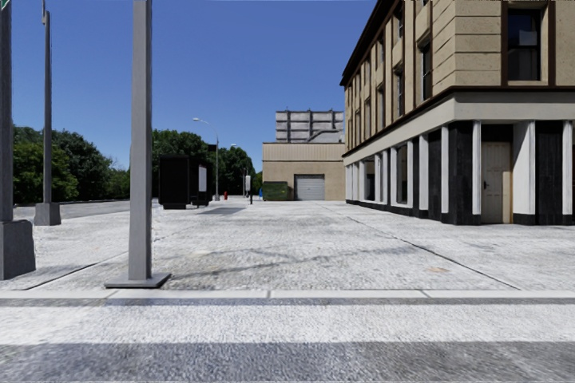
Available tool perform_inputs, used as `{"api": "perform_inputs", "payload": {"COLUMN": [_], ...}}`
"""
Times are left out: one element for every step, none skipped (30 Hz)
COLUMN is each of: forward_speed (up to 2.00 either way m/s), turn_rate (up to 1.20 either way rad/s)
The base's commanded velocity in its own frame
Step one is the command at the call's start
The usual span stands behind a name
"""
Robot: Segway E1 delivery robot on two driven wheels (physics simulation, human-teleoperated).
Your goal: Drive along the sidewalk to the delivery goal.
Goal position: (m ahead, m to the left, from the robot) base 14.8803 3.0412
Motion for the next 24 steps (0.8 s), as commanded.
{"api": "perform_inputs", "payload": {"forward_speed": [2.0,2.0,2.0,2.0,2.0,2.0,2.0,2.0,2.0,2.0,2.0,2.0,2.0,2.0,2.0,2.0,2.0,2.0,1.9,1.63,1.4,1.3,1.25,1.24], "turn_rate": [0.0,0.0,0.0,0.0,0.0,0.0,0.0,0.0,0.0,0.0,0.0,0.11,0.16,0.18,0.18,0.07,0.0,0.0,0.0,0.0,0.0,0.0,0.0,0.0]}}
